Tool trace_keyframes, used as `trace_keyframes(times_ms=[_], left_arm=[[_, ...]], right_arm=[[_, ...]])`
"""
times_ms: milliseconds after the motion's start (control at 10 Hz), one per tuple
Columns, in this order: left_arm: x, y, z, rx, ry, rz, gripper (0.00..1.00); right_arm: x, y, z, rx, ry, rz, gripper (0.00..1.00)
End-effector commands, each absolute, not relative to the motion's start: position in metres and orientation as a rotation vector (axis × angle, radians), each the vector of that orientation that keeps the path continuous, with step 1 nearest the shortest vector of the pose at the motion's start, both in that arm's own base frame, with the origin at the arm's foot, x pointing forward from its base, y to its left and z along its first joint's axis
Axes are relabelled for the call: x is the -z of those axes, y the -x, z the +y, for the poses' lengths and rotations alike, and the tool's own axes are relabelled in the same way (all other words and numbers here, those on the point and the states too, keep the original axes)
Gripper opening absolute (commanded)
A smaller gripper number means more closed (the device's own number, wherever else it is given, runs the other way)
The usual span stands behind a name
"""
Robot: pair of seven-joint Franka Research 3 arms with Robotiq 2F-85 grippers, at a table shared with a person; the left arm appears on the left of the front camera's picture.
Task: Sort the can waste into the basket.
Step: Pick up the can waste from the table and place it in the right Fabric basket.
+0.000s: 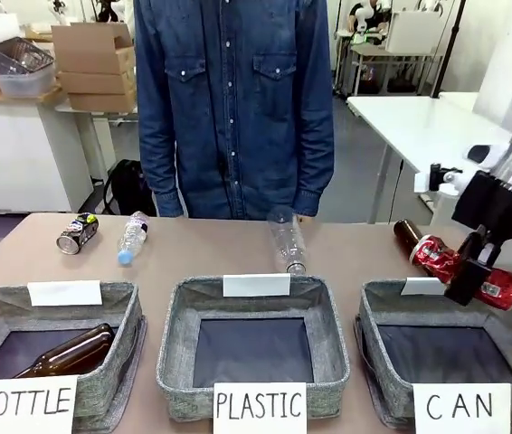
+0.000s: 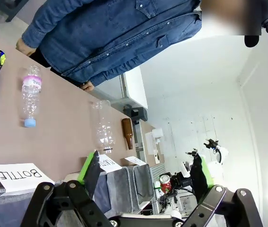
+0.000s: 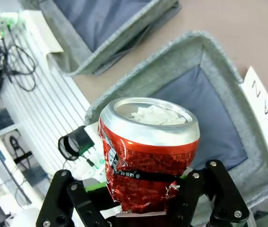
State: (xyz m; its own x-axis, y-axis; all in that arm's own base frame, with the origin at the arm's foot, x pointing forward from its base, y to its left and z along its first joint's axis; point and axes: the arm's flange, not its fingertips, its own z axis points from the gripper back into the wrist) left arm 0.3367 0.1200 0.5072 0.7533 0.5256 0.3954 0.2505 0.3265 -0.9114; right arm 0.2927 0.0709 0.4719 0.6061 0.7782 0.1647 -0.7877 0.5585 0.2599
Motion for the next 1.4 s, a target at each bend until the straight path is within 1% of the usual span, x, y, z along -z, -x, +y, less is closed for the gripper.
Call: trace_keyframes(times_ms=[0, 100, 200, 300, 400, 500, 800, 1300], left_arm=[[-0.5057, -0.3373, 0.1184, -0.188, 1.270, -0.768, 1.00], [-0.5057, -0.3373, 0.1184, -0.188, 1.270, -0.768, 1.00], [-0.5057, -0.3373, 0.1184, -0.188, 1.270, -0.768, 1.00], [-0.5057, -0.3373, 0.1184, -0.188, 1.270, -0.768, 1.00], [-0.5057, -0.3373, 0.1184, -0.188, 1.270, -0.768, 1.00], [-0.5057, -0.3373, 0.1184, -0.188, 1.270, -0.768, 1.00], [-0.5057, -0.3373, 0.1184, -0.188, 1.270, -0.768, 1.00], [-0.5057, -0.3373, 0.1184, -0.188, 1.270, -0.768, 1.00]], right_arm=[[-0.4769, -0.2942, 0.0696, -0.898, -0.285, -0.038, 0.00], [-0.4777, -0.2934, 0.0707, -0.900, -0.266, -0.037, 0.10], [-0.4784, -0.2937, 0.0708, -0.894, -0.256, -0.034, 0.32], [-0.4786, -0.2936, 0.0730, -0.891, -0.232, -0.033, 0.66], [-0.4786, -0.2935, 0.0743, -0.890, -0.215, -0.031, 0.89], [-0.4787, -0.2942, 0.0736, -0.883, -0.218, -0.029, 1.00], [-0.4777, -0.2977, 0.0713, -0.832, -0.206, -0.045, 1.00], [-0.4746, -0.3024, 0.0661, -0.784, -0.237, -0.049, 1.00]])
